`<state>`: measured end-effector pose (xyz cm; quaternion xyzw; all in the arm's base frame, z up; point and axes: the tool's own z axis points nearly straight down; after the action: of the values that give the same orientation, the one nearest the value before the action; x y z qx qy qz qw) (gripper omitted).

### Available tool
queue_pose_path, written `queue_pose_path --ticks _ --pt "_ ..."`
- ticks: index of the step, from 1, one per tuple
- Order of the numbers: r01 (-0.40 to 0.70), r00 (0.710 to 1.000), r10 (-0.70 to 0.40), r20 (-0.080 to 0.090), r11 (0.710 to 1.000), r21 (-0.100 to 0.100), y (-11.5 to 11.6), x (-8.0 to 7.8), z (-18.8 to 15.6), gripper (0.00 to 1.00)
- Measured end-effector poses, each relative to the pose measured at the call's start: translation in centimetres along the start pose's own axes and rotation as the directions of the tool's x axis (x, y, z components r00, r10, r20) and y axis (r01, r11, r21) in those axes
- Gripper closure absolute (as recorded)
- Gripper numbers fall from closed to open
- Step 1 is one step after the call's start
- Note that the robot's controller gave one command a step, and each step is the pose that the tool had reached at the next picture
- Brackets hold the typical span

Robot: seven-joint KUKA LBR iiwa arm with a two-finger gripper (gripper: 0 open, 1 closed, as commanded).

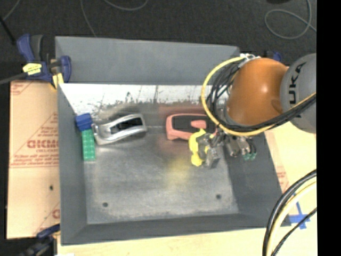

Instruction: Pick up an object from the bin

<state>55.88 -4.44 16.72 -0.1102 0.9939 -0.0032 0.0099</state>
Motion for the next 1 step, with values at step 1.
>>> queue_pose_path --ticks 1 --pt "0.061 0.998 -0.061 -0.004 0.998 -0.002 -1.45 -1.50 -0.46 1.00"
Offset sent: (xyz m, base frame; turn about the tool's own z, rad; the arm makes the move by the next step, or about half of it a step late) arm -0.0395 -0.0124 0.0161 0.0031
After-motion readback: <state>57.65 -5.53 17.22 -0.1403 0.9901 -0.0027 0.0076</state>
